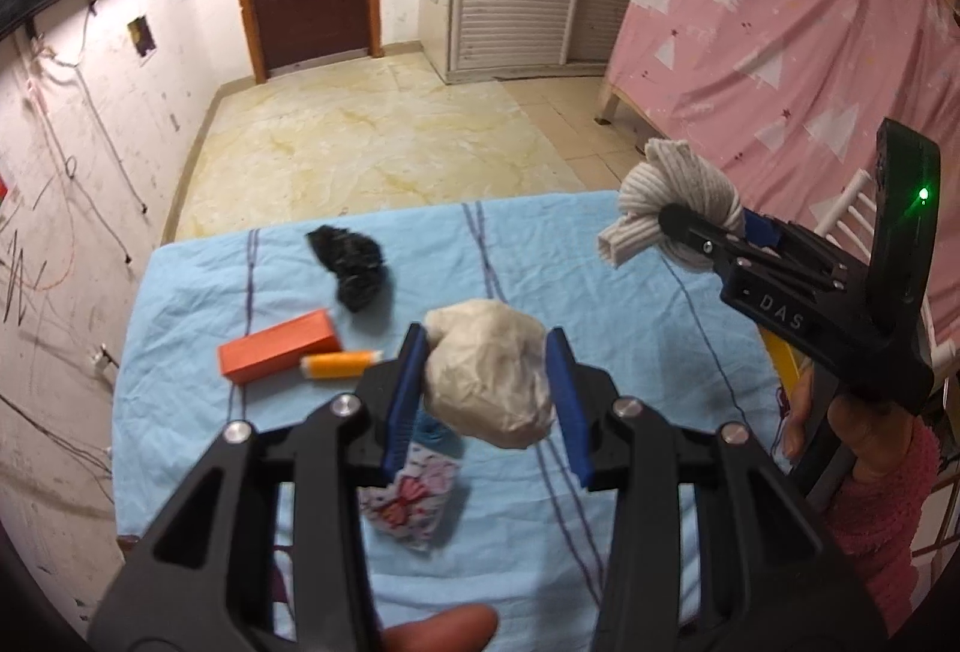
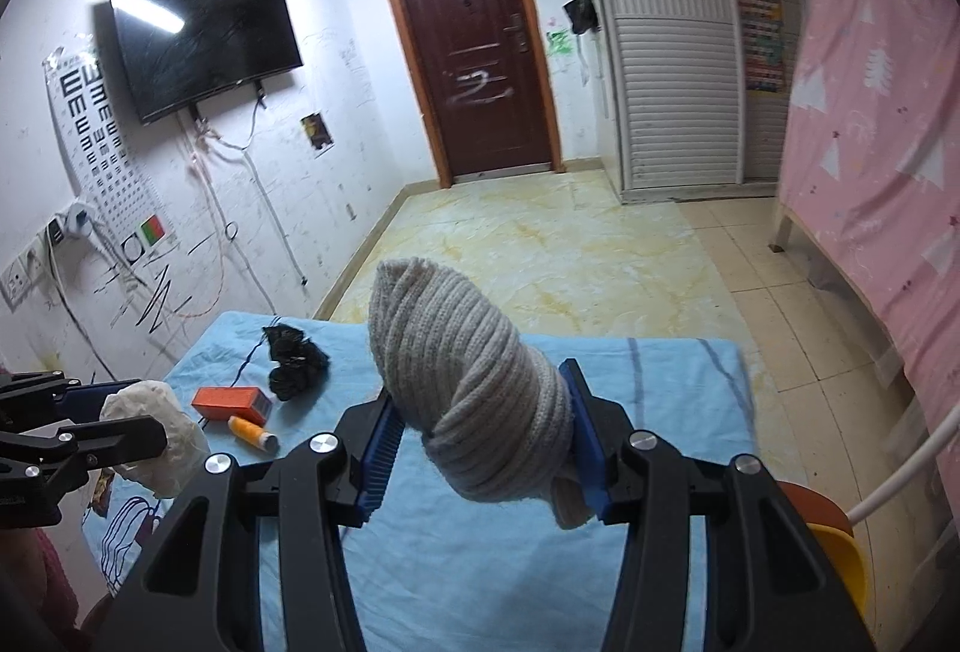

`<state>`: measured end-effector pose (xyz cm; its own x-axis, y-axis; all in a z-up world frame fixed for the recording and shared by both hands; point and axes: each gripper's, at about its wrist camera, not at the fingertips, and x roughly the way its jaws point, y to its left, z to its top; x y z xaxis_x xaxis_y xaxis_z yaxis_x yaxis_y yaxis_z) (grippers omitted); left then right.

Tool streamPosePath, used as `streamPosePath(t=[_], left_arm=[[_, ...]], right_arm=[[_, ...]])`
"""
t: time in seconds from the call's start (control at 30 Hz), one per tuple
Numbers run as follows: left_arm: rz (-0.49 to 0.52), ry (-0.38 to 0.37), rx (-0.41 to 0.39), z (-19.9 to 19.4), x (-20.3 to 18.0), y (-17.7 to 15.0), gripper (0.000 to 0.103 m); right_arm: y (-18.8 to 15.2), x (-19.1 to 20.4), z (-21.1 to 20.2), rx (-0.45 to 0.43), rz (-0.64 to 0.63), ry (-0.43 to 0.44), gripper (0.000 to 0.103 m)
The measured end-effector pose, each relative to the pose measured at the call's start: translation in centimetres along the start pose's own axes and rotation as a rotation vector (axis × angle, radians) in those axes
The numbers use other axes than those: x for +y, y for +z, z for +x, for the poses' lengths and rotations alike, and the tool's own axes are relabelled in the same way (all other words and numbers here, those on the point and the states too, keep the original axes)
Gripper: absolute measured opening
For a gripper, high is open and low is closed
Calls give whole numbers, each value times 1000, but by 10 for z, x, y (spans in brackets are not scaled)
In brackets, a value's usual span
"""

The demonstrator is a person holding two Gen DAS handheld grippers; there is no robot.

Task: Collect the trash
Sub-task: 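Carry both items over the yellow basket and open both tools to drop them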

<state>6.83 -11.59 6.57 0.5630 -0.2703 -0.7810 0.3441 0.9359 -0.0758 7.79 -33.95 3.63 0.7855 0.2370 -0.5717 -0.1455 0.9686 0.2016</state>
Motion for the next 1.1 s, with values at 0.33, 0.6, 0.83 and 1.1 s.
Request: streamPosePath(t=[0.33,0.6,0.83,1.1], left_arm=[[74,-50,15,12,-54,7,39],[138,-86,20,20,-97,12,39],[174,-131,39,29,-135,14,39],[192,-197,68,39,-177,13,39]], right_arm=[[-16,-56,-33,-36,78,-68,44],[-30,-106,-65,-77,152,-129,44],[-51,-148,-87,-97,220,-187,44],[-78,-185,-101,-101,288,-243,44]])
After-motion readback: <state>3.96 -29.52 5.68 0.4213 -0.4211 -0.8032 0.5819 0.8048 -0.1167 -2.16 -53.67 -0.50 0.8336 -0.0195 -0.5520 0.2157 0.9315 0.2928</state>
